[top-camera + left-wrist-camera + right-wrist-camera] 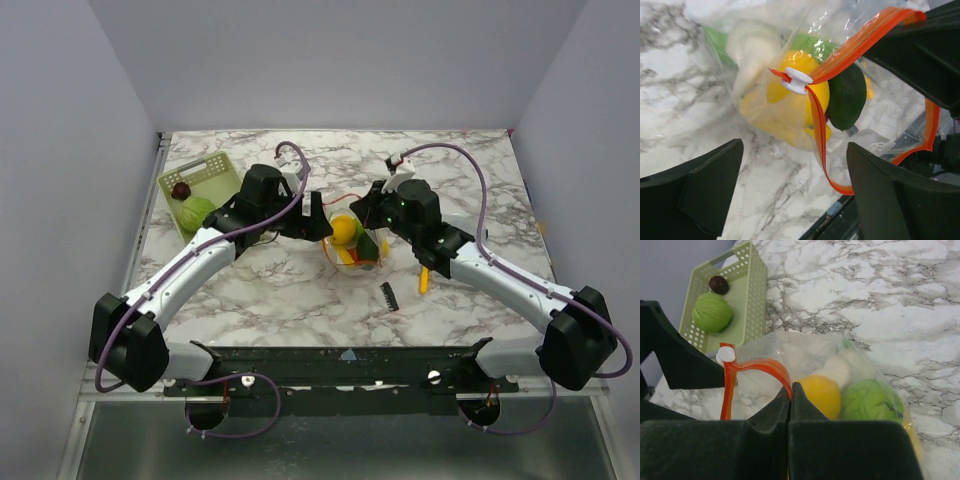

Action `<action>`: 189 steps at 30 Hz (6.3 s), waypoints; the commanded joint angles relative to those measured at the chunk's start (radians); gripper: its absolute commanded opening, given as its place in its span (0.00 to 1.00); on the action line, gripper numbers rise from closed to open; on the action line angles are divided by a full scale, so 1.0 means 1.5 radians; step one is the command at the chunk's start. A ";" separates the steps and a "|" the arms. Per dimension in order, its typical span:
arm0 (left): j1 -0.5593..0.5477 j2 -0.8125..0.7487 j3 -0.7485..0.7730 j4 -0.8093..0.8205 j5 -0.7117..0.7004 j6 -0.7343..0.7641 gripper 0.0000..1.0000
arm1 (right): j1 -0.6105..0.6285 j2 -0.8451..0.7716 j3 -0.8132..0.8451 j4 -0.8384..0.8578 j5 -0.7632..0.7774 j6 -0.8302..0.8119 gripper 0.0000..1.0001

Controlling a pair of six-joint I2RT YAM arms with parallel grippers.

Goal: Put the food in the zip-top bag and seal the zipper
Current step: Adjust the zipper food storage bag at the center of the board, then zip the zipper food storage bag at the center of the board.

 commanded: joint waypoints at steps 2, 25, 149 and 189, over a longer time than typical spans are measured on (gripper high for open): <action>-0.005 0.030 -0.023 0.078 0.084 -0.089 0.58 | 0.003 0.012 0.035 -0.046 -0.043 -0.006 0.01; 0.023 -0.124 -0.061 0.020 -0.069 -0.231 0.00 | 0.058 0.108 0.201 -0.169 -0.120 -0.130 0.01; 0.317 0.097 -0.244 1.014 0.681 -0.593 0.00 | 0.011 0.179 0.259 -0.158 -0.505 -0.179 0.67; 0.299 0.015 -0.203 0.605 0.629 -0.325 0.00 | 0.007 0.280 0.311 0.017 -0.613 0.034 0.25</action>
